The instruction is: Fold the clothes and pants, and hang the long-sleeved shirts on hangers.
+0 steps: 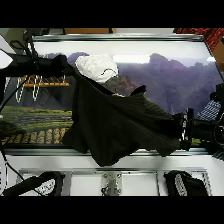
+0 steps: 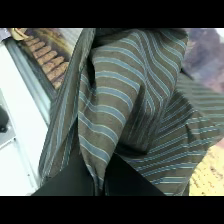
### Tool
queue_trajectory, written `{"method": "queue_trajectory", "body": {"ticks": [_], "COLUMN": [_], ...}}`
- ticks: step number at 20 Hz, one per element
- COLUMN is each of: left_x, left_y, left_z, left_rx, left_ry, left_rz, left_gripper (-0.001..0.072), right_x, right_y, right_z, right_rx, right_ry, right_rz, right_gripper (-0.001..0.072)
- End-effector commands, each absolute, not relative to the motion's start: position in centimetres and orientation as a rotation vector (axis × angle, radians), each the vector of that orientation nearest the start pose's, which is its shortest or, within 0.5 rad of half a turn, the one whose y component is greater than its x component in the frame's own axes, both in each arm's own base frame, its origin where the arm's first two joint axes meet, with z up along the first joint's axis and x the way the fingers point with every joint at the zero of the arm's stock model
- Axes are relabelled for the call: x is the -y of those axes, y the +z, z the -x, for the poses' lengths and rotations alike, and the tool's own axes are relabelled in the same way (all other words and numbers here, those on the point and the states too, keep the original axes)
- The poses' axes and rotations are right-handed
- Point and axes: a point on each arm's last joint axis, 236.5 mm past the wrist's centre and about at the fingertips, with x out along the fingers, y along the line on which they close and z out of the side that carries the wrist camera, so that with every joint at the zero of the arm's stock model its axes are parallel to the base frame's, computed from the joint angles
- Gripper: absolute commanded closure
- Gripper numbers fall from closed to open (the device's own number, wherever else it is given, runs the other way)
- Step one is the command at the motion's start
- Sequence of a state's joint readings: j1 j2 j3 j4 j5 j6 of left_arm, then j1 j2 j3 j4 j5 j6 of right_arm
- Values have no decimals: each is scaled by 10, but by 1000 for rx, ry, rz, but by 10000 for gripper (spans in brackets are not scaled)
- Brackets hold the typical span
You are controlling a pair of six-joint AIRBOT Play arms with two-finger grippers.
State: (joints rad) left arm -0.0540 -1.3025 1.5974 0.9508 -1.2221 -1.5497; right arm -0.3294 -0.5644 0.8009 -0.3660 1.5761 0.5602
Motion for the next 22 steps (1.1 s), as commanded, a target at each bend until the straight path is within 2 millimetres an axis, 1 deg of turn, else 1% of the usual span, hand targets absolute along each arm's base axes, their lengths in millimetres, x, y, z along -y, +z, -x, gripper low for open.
{"method": "queue_trajectory", "body": {"ticks": [1, 3, 5, 6, 8, 10, 12, 14, 16, 17, 18, 19, 20, 21, 22], "left_x": [159, 154, 164, 172, 188, 201, 213, 221, 225, 226, 226, 226, 227, 227, 226], "left_y": [218, 224, 237, 244, 253, 250, 240, 233, 236, 241, 248, 255, 262, 269, 276], "left_z": [-434, -438, -440, -438, -433, -426, -419, -413, -411, -411, -411, -411, -412, -413, -412], "left_rx": [-932, -930, -898, -883, -858, -867, -894, -912, -904, -890, -873, -852, -831, -809, -782], "left_ry": [-542, -524, -568, -588, -634, -666, -693, -718, -728, -732, -737, -738, -737, -735, -731], "left_rz": [257, 165, 118, 104, 64, 44, 30, 8, 2, 2, 4, 2, 2, 6, 12], "left_gripper": [694, 694, 694, 694, 694, 694, 694, 694, 693, 693, 652, 337, 115, 90, 89], "right_x": [-167, -169, -171, -173, -181, -187, -189, -188, -187, -186, -185, -184, -183, -182, -181], "right_y": [202, 200, 200, 203, 220, 238, 249, 259, 269, 270, 270, 271, 273, 275, 277], "right_z": [-193, -184, -178, -176, -173, -170, -169, -179, -187, -190, -192, -196, -199, -203, -206], "right_rx": [-531, -564, -588, -583, -521, -454, -416, -365, -320, -313, -305, -293, -284, -271, -263], "right_ry": [1131, 1161, 1177, 1190, 1238, 1278, 1294, 1268, 1243, 1231, 1223, 1209, 1196, 1182, 1170], "right_rz": [-80, -95, -115, -126, -165, -210, -235, -264, -285, -289, -285, -281, -287, -295, -299], "right_gripper": [710, 710, 709, 710, 709, 710, 710, 710, 709, 710, 709, 709, 710, 709, 709]}}
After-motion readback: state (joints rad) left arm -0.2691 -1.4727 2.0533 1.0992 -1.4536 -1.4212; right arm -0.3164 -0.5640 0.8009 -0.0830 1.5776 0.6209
